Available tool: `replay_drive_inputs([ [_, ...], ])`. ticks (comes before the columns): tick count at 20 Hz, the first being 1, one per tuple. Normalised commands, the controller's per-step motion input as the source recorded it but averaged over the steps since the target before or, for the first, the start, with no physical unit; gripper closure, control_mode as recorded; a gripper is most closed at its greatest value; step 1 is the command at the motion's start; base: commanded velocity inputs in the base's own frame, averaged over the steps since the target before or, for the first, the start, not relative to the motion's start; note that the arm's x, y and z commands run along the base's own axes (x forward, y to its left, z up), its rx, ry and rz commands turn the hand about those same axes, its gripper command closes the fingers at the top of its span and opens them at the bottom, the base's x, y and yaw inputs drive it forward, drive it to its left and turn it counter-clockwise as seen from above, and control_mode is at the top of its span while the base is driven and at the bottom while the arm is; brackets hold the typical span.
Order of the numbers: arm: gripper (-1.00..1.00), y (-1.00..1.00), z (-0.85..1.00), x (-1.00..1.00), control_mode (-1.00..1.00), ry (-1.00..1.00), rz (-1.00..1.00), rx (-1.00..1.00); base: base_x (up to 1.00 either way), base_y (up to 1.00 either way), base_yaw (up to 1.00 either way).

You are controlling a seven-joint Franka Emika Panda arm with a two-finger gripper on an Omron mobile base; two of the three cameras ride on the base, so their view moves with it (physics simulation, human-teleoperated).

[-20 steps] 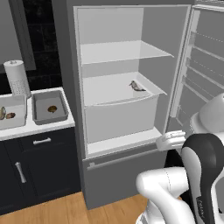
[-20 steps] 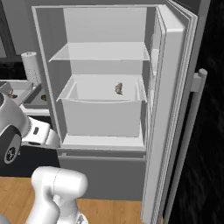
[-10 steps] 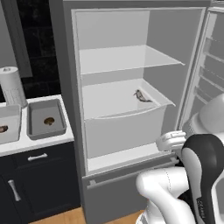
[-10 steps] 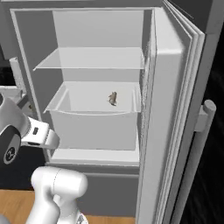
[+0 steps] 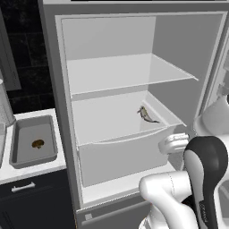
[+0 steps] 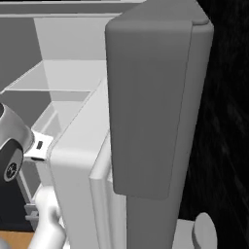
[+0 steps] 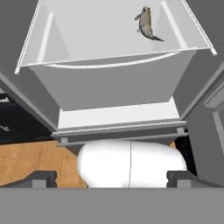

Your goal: Place one mushroom and one fish in each tupperware on the nearby counter, to pack two identical lunches.

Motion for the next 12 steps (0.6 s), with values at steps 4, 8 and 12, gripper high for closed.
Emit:
replay_drive_inputs([
  [4, -1.00, -0.18, -0.28, 0.45, -1.00, -0.07, 0.00, 0.00, 0.00, 0.00, 0.00],
  [8, -1.00, -0.04, -0.33, 0.46, -1.00, -0.16, 0.03, -0.03, 0.00, 0.00, 0.00],
  [12, -1.00, -0.02, -0.36, 0.52, -1.00, -0.16, 0.01, -0.08, 0.00, 0.00, 0.00],
])
